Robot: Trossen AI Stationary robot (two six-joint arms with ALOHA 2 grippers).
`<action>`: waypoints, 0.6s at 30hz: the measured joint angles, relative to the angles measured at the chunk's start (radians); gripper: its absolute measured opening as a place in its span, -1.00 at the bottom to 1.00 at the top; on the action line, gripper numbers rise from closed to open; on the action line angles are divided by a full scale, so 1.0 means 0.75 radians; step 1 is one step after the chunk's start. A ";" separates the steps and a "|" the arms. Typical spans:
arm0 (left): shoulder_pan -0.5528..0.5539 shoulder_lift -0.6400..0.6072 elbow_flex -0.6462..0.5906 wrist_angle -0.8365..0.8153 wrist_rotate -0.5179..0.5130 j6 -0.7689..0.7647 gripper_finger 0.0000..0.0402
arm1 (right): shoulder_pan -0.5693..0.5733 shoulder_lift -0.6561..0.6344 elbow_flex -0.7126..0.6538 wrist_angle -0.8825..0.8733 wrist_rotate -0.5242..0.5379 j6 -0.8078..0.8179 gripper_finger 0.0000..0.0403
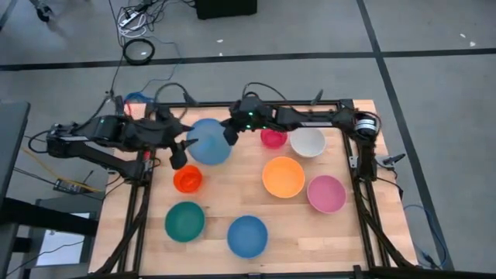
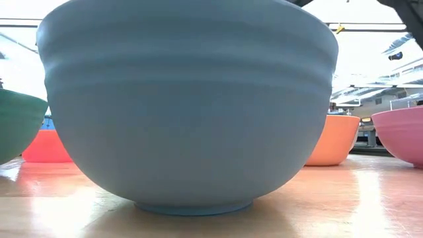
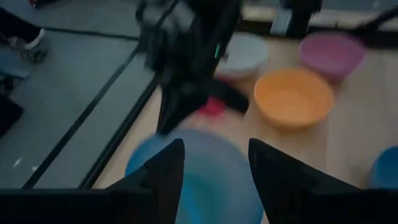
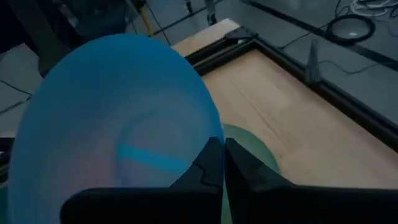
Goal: Nest bowls inside each other
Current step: Stack the light blue bowl on top of the light green bowl
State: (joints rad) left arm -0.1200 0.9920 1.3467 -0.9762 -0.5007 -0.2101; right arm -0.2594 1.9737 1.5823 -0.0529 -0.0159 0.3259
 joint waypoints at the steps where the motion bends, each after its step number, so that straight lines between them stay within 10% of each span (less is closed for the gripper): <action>1: 0.000 0.000 0.019 0.001 0.000 0.000 -0.07 | -0.004 0.034 0.044 -0.025 -0.004 -0.009 -1.00; 18: 0.000 -0.004 0.077 -0.053 0.031 -0.013 -0.07 | -0.068 0.337 0.436 -0.558 0.061 -0.086 -1.00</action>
State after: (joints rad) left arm -0.1200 0.9893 1.4048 -1.0157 -0.4778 -0.2196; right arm -0.3104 2.2261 1.9095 -0.4714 0.0299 0.2613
